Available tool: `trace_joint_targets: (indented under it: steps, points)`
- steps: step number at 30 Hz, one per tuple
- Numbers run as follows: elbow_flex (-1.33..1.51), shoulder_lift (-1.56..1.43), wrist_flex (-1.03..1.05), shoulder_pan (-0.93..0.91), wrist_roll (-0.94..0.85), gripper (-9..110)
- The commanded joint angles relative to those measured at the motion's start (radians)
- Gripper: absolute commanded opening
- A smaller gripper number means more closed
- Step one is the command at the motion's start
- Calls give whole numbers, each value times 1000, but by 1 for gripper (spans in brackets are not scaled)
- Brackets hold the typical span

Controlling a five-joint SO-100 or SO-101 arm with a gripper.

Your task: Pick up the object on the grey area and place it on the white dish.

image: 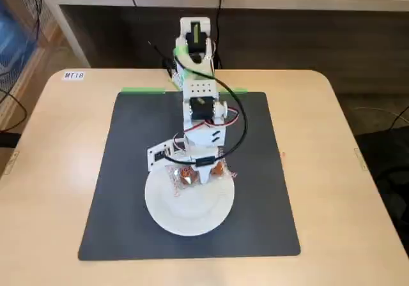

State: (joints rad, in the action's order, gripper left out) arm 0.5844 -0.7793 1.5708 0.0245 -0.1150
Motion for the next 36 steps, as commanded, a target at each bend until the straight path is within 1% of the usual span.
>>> trace_joint_targets:
  steps: [1, 6, 14, 20, 23, 25, 26, 27, 29, 31, 32, 34, 36]
  points:
    - [-353, 109, 127, -18, 6, 13]
    - [-313, 112, 127, -28, 37, 15]
    - [-94, -32, 127, -29, 60, 40]
    - [118, -206, 127, -32, 91, 49]
    - [238, -354, 127, -43, 107, 53]
    - [314, -485, 127, -58, 115, 53]
    - [348, -555, 127, -64, 115, 53]
    - [379, -629, 127, -71, 121, 49]
    - [446, -788, 126, -78, 127, 31]
    - [520, -945, 123, -86, 156, 9]
    - [569, -1032, 120, -87, 164, 2]
    - [752, -1249, 55, -87, 176, 0]
    - [1100, -1565, -150, -78, 183, 0]
